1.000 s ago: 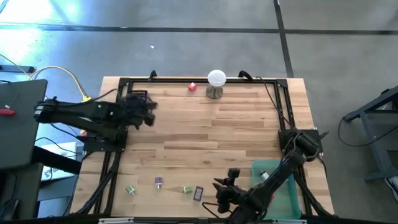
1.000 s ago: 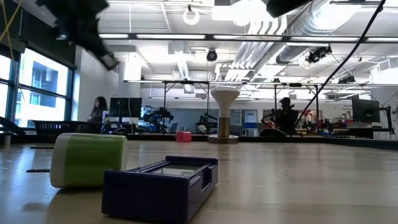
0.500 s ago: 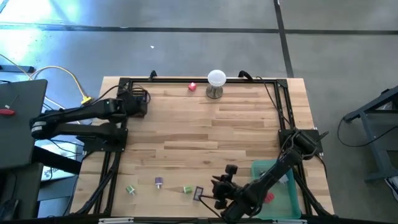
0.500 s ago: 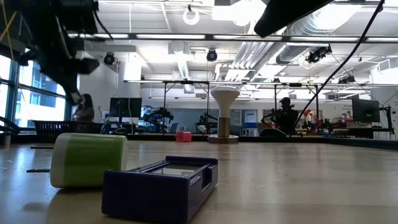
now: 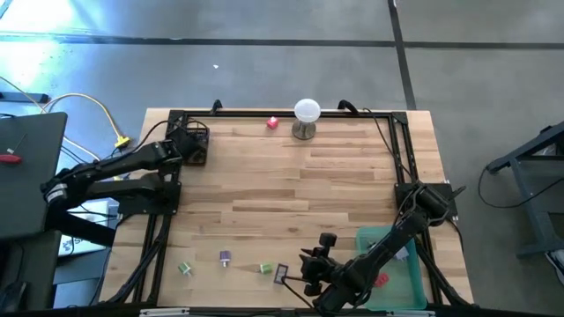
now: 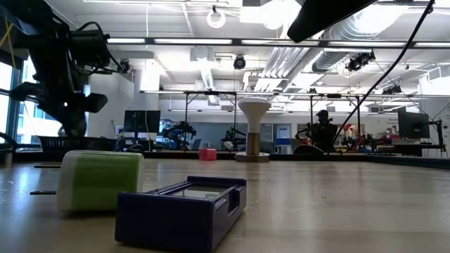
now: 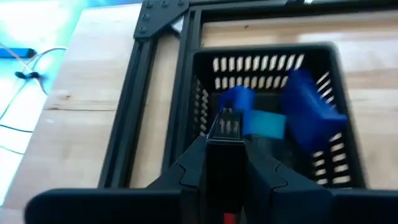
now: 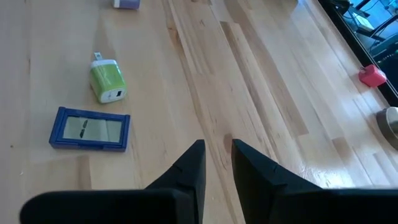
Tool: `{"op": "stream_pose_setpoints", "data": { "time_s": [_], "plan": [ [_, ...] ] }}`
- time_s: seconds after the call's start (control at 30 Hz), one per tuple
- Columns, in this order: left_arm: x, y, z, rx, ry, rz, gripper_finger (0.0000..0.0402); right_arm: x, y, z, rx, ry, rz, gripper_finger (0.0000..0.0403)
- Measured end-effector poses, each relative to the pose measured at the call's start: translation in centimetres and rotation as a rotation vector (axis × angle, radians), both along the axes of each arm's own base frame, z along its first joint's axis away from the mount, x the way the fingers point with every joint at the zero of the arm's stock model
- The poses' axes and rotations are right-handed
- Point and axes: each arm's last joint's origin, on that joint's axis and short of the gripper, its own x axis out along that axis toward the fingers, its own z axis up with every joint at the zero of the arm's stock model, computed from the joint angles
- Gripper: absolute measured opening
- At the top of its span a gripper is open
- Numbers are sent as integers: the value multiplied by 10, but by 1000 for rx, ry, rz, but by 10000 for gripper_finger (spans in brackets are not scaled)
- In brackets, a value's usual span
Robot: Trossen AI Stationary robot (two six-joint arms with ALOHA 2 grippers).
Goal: Pick & Place Office items
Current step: Put the black digital clock into the black bin, then put the blue charger adapter into the green bin
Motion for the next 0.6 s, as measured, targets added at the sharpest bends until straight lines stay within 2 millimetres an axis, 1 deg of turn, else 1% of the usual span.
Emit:
{"op": "stream_pose_setpoints", "data": {
  "time_s": [0.17, 0.27, 0.47, 0.6],
  "plan": [
    [0, 1, 1, -1, 21, -28, 126, 0, 0, 0, 8, -5, -1, 64],
    [1, 1, 1, -7, 18, -47, 150, 1, 1, 0, 17, -9, 0, 64],
    [4, 3, 2, 3, 43, -96, 159, 1, 1, 0, 20, -8, 0, 64],
    [7, 3, 7, -44, 48, -206, 160, 1, 1, 0, 31, -8, -7, 64]
  ]
}}
